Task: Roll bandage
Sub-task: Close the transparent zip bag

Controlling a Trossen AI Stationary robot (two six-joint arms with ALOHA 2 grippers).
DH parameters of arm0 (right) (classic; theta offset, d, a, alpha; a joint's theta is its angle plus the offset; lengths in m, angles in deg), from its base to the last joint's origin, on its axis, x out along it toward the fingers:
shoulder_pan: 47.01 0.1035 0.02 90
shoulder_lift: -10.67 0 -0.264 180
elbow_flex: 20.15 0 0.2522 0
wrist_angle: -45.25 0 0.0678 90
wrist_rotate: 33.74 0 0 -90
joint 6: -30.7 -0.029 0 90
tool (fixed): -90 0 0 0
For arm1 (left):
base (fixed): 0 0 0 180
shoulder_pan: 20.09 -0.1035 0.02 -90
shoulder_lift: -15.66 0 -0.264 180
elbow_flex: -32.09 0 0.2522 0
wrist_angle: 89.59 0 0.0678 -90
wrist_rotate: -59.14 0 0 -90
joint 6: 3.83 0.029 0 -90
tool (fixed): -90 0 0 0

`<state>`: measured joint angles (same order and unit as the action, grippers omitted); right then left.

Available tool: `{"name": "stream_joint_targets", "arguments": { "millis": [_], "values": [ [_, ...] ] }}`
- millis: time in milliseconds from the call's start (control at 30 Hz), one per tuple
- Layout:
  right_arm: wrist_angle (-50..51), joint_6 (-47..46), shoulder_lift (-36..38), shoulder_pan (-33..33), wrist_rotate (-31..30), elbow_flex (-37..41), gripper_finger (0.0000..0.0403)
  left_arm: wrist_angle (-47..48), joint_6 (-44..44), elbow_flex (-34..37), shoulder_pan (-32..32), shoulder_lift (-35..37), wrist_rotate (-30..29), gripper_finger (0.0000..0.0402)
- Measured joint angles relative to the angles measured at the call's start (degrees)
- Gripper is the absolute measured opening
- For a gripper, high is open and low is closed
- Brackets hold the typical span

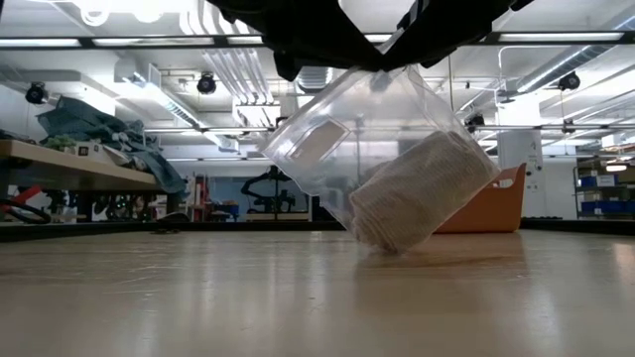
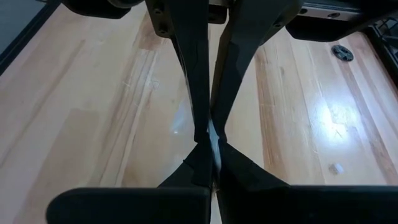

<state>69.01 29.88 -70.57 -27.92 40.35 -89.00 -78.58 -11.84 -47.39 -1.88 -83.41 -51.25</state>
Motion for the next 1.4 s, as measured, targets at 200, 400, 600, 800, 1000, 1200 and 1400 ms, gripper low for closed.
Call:
{"name": "stream_joint_targets", "arguments": {
  "millis": [200, 400, 600, 800, 1000, 1200, 1400],
  "values": [
    [-0.12, -0.07, 0.0, 0.0, -0.01, 0.0, 0.0, 0.65, 0.0, 0.12, 0.01, 0.48, 0.03, 0.0001],
    [0.2, -0.07, 0.41, 0.0, -0.01, 0.0, 0.0, 2.9, -2.02, 0.5, 0.16, 1.86, 0.54, 0.0018],
    [0.16, -0.07, 0.59, 0.0, 0.07, 0.0, 0.0, 7.35, -4.98, 0.48, 0.14, 2.8, 0.61, 0.0044],
    [0.02, -0.05, 0.63, 0.0, 0.26, 0.0, 0.0, 8.19, -3.5, 0.37, 0.17, 2.8, 0.63, 0.002],
    [-0.04, -0.07, 0.66, -0.02, 0.31, 0.0, 0.0, 11.48, -6.18, 0.09, 0.27, 2.89, 1.59, 0.0002],
    [0.08, -0.41, 0.66, -0.02, -0.31, 0.0, 0.0, 12.7, -7.76, 0.0, 0.4, 2.93, 1.54, 0.0001],
    [0.39, -0.22, 0.76, 0.0, 0.31, 0.0, 0.0, 12.11, -6.27, 0.13, 0.49, 2.93, 1.54, 0.0001]
  ]
}}
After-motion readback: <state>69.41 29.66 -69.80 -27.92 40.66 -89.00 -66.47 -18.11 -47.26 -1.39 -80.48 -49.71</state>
